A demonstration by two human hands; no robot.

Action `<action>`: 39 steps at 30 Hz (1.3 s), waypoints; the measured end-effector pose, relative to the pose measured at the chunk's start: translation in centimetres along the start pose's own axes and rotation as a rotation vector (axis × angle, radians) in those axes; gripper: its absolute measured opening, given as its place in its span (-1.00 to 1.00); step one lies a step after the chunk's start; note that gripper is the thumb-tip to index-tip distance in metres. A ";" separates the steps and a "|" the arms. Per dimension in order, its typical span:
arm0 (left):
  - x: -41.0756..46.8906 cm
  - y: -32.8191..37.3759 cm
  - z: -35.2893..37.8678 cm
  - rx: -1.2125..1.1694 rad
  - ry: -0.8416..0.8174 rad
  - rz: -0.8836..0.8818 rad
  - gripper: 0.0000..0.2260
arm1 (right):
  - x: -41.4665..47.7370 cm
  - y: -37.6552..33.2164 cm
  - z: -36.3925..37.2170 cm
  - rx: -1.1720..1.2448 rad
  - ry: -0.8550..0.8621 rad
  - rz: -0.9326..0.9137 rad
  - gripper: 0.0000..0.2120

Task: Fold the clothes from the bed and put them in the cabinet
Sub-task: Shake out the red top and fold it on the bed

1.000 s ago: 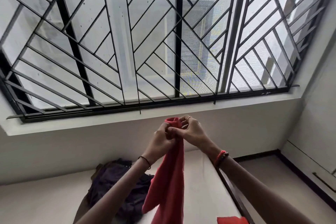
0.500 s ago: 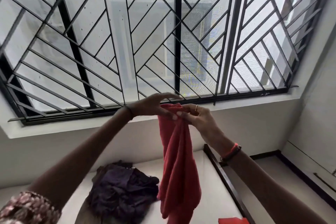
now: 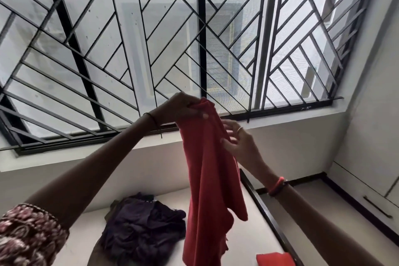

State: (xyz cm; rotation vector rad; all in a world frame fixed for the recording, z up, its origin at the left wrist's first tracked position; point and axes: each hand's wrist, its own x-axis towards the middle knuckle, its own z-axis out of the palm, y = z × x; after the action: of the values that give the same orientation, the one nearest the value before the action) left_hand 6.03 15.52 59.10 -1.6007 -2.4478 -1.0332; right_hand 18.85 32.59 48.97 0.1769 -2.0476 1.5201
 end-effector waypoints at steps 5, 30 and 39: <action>0.6 0.3 -2.3 0.028 0.022 -0.022 -0.50 | -1.9 5.6 0.2 -0.294 0.013 0.130 -0.86; -0.1 0.1 -5.4 -0.035 0.244 -0.090 -0.74 | -0.3 4.9 4.0 -0.615 0.148 0.070 -0.42; -0.7 -3.4 -7.7 -0.058 0.366 -0.151 -0.43 | -1.1 9.5 0.0 -0.485 0.275 -0.044 -0.40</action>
State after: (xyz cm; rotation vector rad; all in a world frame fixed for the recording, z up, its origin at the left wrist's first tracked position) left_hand 1.15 9.94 63.12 -1.1279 -2.3299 -1.2966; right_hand 15.69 35.65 40.44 -0.1667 -2.0973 0.9224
